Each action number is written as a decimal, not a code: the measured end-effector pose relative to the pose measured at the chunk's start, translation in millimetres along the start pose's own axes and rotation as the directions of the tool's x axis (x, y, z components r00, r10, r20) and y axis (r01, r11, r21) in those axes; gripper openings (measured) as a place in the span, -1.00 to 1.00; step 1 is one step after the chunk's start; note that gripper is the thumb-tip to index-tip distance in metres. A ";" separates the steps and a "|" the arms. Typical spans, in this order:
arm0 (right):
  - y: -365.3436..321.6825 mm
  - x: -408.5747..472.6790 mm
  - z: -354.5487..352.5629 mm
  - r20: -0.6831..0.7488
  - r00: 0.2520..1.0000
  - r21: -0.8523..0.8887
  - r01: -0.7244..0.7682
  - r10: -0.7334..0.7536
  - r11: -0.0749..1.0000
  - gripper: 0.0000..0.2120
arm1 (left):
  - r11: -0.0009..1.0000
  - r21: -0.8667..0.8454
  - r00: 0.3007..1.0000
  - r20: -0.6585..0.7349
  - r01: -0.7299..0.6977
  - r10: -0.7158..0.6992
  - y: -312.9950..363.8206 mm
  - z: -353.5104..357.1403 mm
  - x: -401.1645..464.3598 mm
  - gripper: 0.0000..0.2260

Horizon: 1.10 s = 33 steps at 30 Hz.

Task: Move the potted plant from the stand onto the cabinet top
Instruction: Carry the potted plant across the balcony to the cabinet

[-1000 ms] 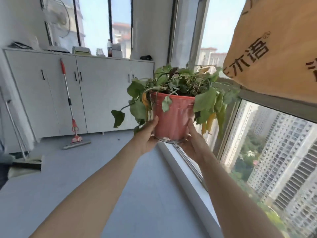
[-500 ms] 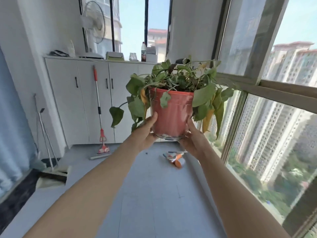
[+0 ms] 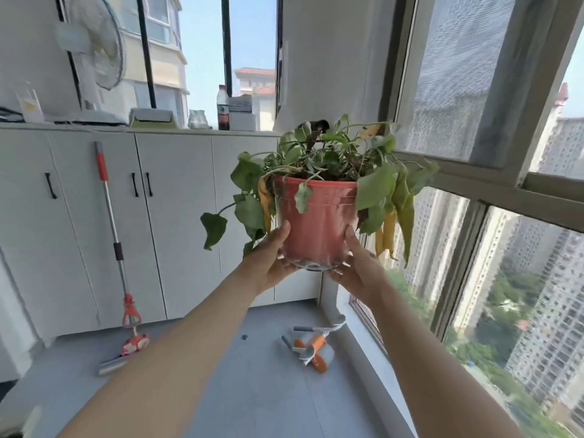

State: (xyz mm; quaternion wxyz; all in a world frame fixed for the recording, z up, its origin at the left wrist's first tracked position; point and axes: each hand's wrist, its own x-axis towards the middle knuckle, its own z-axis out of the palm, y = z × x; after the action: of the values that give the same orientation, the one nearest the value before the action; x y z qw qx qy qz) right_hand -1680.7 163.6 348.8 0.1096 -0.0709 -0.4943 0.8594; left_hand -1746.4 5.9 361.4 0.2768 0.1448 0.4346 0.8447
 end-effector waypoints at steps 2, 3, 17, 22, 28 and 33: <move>-8.6 58.6 -4.8 0.008 1.000 -0.027 -0.001 0.001 1.000 -0.63 | 1.000 -0.004 1.000 -0.009 -0.003 0.003 9.6 -10.3 55.9 -0.70; -14.6 86.5 -6.0 0.024 1.000 -0.031 0.003 -0.003 1.000 -0.60 | 1.000 -0.012 1.000 -0.014 -0.011 0.011 16.6 -14.7 81.4 -0.65; -22.0 445.6 66.1 0.170 0.985 -0.098 0.024 -0.007 0.995 -0.55 | 0.994 0.025 0.991 -0.080 -0.109 0.110 149.5 -144.2 375.9 -0.45; -23.5 554.8 90.2 0.125 0.989 -0.048 0.084 -0.077 0.995 -0.44 | 0.992 0.093 0.994 -0.049 -0.089 0.094 203.7 -180.3 476.4 -0.43; -54.7 660.5 96.2 0.074 0.988 -0.033 0.139 -0.136 0.990 -0.57 | 0.991 0.111 0.997 -0.008 -0.073 0.074 245.7 -188.3 589.5 -0.60; -78.4 747.3 92.4 0.089 0.984 -0.055 0.158 -0.153 0.986 -0.43 | 0.988 0.116 0.994 0.011 -0.105 0.105 266.0 -192.5 677.0 -0.66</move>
State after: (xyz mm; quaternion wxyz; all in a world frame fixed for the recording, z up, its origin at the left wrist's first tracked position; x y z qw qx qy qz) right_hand -2414.6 317.9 452.8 0.1529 0.0010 -0.5290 0.8347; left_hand -2475.6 156.9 469.2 0.2238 0.1853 0.4744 0.8310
